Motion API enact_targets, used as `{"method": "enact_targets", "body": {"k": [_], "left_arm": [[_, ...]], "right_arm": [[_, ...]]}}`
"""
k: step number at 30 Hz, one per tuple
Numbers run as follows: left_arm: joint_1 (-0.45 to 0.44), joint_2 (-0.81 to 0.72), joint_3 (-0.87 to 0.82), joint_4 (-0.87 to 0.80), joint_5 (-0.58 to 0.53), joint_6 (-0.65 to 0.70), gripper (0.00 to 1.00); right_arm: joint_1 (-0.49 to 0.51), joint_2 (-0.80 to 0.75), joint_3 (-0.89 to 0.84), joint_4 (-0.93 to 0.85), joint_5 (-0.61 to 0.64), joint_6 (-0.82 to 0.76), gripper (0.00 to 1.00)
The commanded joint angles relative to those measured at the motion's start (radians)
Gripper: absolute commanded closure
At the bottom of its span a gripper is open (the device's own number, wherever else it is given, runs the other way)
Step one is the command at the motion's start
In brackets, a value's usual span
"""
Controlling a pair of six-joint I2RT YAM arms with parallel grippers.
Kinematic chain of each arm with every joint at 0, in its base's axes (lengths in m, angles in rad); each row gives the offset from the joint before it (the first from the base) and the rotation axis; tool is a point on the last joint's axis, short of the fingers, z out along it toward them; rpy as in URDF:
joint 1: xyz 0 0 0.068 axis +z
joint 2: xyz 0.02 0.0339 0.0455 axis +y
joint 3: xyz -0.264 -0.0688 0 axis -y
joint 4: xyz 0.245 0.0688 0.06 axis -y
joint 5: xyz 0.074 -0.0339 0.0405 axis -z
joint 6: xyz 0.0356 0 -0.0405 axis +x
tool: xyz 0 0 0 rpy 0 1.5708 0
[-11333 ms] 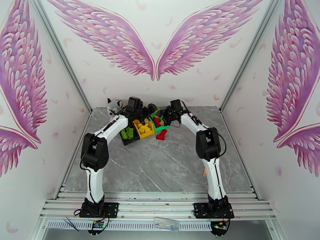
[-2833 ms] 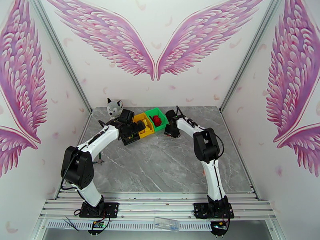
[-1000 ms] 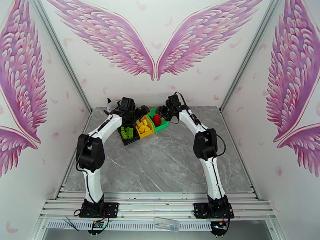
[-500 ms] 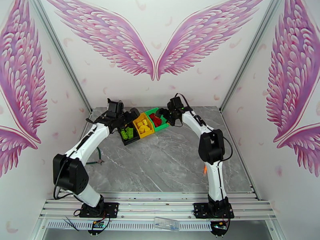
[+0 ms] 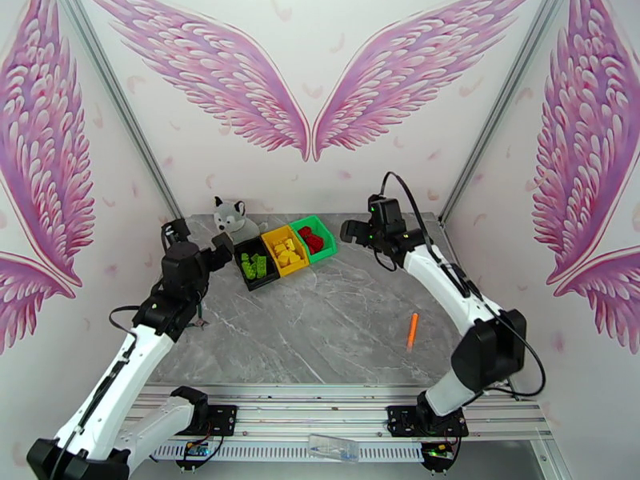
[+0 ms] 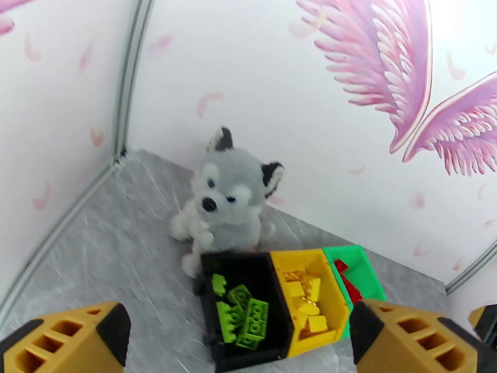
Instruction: Sort the legos into containers by color
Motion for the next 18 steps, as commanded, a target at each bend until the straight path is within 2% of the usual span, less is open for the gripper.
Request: {"method": "enact_targets", "body": {"k": [1, 3, 7, 11, 14, 18], "left_arm": [[0.006, -0.078, -0.093, 0.161, -0.133, 0.166, 0.01], [0.013, -0.11, -0.139, 0.19, -0.156, 0.22, 0.01], [0.016, -0.094, -0.212, 0.199, -0.22, 0.227, 0.01], [0.018, -0.056, -0.378, 0.338, -0.322, 0.242, 0.01], [0.031, 0.008, -0.453, 0.395, -0.353, 0.233, 0.01], [0.052, 0.149, -0.503, 0.538, -0.324, 0.286, 0.01]], "right_arm": [[-0.008, -0.095, -0.172, 0.297, 0.238, 0.013, 0.02], [-0.028, -0.145, -0.261, 0.393, 0.206, -0.023, 0.01], [-0.034, -0.168, -0.353, 0.483, 0.18, -0.094, 0.01], [-0.034, -0.107, -0.39, 0.418, 0.31, -0.175, 0.01], [-0.034, -0.075, -0.481, 0.496, 0.382, -0.248, 0.01], [-0.039, -0.018, -0.572, 0.641, 0.416, -0.303, 0.01]]}}
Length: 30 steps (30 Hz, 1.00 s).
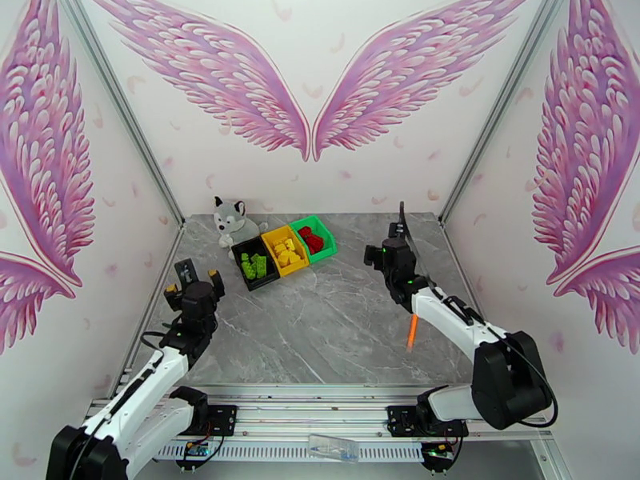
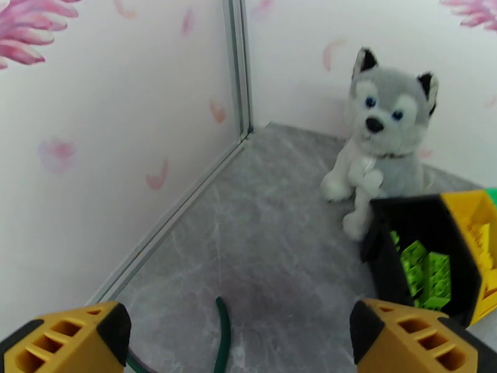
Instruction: Sort the legos into containers by color
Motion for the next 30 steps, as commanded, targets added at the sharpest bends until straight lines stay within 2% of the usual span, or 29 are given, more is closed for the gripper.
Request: {"method": "enact_targets", "body": {"k": [1, 6, 7, 8, 10, 13, 14, 19, 21, 23, 24, 30], "left_arm": [[0.02, 0.1, -0.032, 0.216, -0.014, 0.069, 0.01], [0.079, 0.321, -0.051, 0.474, 0.062, 0.063, 0.01], [0.089, 0.356, -0.029, 0.48, 0.083, 0.085, 0.01], [0.097, 0.378, 0.017, 0.413, 0.118, 0.104, 0.01], [0.113, 0.437, 0.047, 0.465, 0.142, 0.174, 0.01], [0.199, 0.505, 0.02, 0.594, 0.254, 0.133, 0.01], [0.204, 0.486, 0.035, 0.519, 0.266, 0.116, 0.01], [0.205, 0.495, -0.027, 0.65, 0.414, 0.171, 0.01], [0.202, 0.563, -0.087, 0.854, 0.414, 0.193, 0.01], [0.208, 0.53, -0.063, 0.736, 0.403, 0.164, 0.01], [0.207, 0.545, -0.071, 0.787, 0.398, 0.171, 0.01], [0.208, 0.539, -0.067, 0.765, 0.399, 0.167, 0.01]], "right_arm": [[-0.012, 0.052, -0.017, 0.092, 0.063, -0.073, 0.01], [-0.026, 0.127, -0.014, 0.259, 0.046, -0.149, 0.01], [-0.033, 0.14, -0.009, 0.288, 0.031, -0.156, 0.01], [-0.039, 0.152, -0.016, 0.335, 0.016, -0.153, 0.01], [-0.05, 0.178, -0.042, 0.433, -0.028, -0.174, 0.01], [-0.082, 0.236, -0.069, 0.51, -0.08, -0.149, 0.01], [-0.089, 0.257, -0.087, 0.554, -0.098, -0.147, 0.01], [-0.114, 0.289, -0.027, 0.477, -0.194, -0.142, 0.01], [-0.116, 0.302, -0.004, 0.451, -0.22, -0.152, 0.01], [-0.117, 0.297, -0.01, 0.46, -0.244, -0.161, 0.01], [-0.116, 0.29, -0.031, 0.489, -0.258, -0.167, 0.01], [-0.118, 0.233, -0.153, 0.654, -0.3, -0.177, 0.01]]}}
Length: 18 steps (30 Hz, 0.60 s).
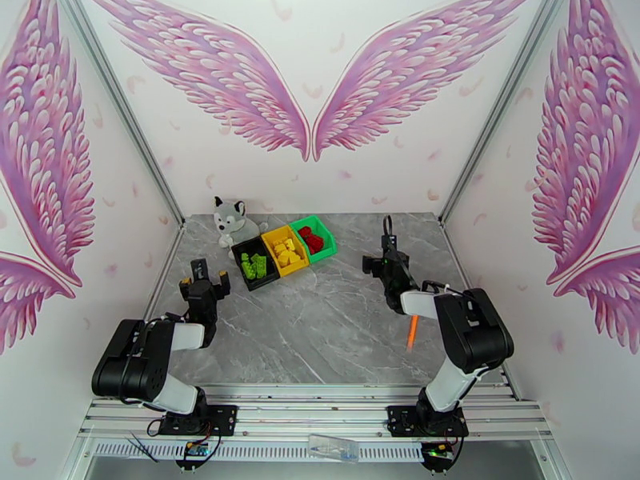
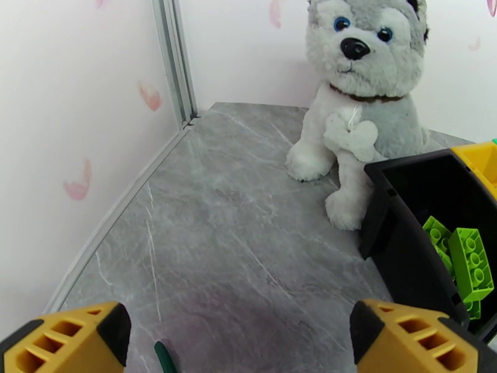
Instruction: Sort the legos into containers by color
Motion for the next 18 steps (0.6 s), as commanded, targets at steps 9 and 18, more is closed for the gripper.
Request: {"method": "enact_targets", "body": {"k": [9, 18], "left_arm": [[0.006, 0.0, -0.007, 0.032, 0.018, 0.006, 0.01], [0.006, 0.0, -0.007, 0.033, 0.018, 0.007, 0.01]], "right_arm": [[-0.062, 0.071, 0.066, 0.118, -0.185, 0.02, 0.01], [-0.092, 0.064, 0.089, 0.142, -0.294, 0.028, 0.01]]}}
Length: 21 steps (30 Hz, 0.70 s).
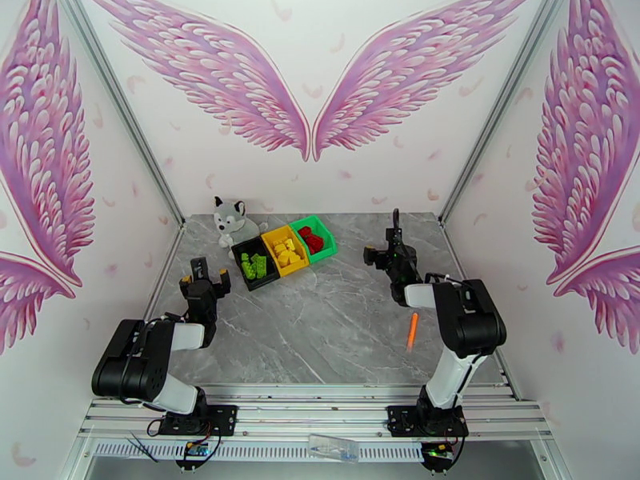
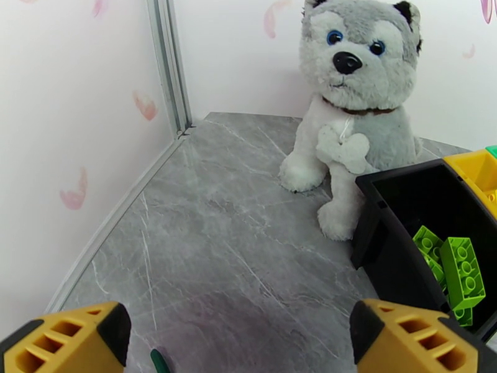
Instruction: Sort the legos into containers by color
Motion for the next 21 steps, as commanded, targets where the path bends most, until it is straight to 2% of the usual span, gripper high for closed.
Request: {"method": "enact_targets", "body": {"k": [1, 5, 10, 12, 17, 19, 21], "left_arm": [[0.005, 0.001, -0.007, 0.015, 0.002, 0.006, 0.01], [0.005, 0.001, -0.009, 0.016, 0.001, 0.005, 0.01], [0.003, 0.001, -0.008, 0.016, 0.001, 0.007, 0.01], [0.003, 0.001, -0.009, 0.016, 0.001, 0.008, 0.01], [0.004, 0.001, -0.009, 0.017, -0.001, 0.007, 0.01], [0.003, 0.001, -0.01, 0.017, 0.0, 0.008, 0.01], [0.003, 0.001, -0.011, 0.018, -0.001, 0.008, 0.01]], "right_arm": [[-0.002, -0.104, -0.04, -0.007, -0.048, 0.014, 0.01], [-0.005, -0.311, -0.085, -0.214, -0.051, 0.03, 0.01], [-0.007, -0.477, -0.23, -0.328, 0.019, 0.011, 0.01], [-0.009, -0.51, -0.278, -0.29, 0.046, 0.008, 0.01], [-0.015, -0.486, -0.311, -0.253, 0.058, -0.037, 0.01], [-0.02, -0.482, -0.388, -0.139, 0.047, -0.035, 0.01], [-0.025, -0.405, -0.449, 0.062, 0.034, -0.05, 0.01]]}}
